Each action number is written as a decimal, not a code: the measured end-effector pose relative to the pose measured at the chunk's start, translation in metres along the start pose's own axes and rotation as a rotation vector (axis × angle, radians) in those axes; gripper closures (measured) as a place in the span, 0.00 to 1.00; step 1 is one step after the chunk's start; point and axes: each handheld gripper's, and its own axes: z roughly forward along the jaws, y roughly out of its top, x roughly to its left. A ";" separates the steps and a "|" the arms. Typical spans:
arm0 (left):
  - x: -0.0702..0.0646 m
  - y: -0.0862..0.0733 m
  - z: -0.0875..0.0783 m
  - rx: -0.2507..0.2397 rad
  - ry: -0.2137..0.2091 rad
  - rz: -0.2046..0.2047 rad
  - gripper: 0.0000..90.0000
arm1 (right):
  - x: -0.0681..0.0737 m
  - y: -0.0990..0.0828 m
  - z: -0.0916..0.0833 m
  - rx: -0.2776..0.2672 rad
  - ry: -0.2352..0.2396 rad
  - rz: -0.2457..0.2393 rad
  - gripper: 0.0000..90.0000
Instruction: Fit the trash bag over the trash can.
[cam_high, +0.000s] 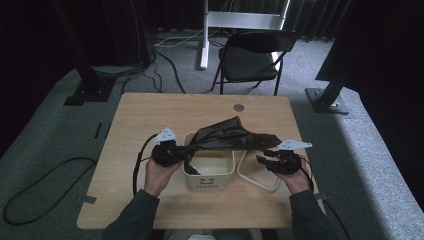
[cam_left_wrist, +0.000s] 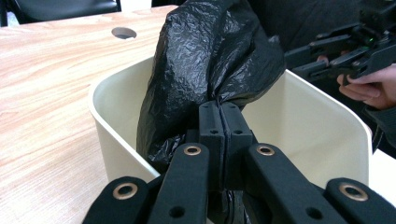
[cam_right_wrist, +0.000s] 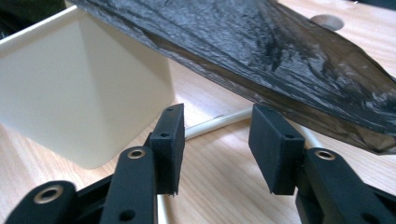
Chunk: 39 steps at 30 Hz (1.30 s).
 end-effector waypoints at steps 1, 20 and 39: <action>0.000 -0.001 0.000 0.002 0.001 -0.002 0.99 | 0.000 0.001 -0.001 -0.004 -0.007 -0.001 0.60; 0.004 -0.003 0.001 0.012 0.010 -0.004 0.99 | -0.003 0.010 -0.009 -0.054 -0.063 -0.007 0.57; 0.004 -0.005 0.003 0.009 0.006 -0.011 0.99 | 0.006 0.030 0.001 -0.086 -0.073 -0.111 0.49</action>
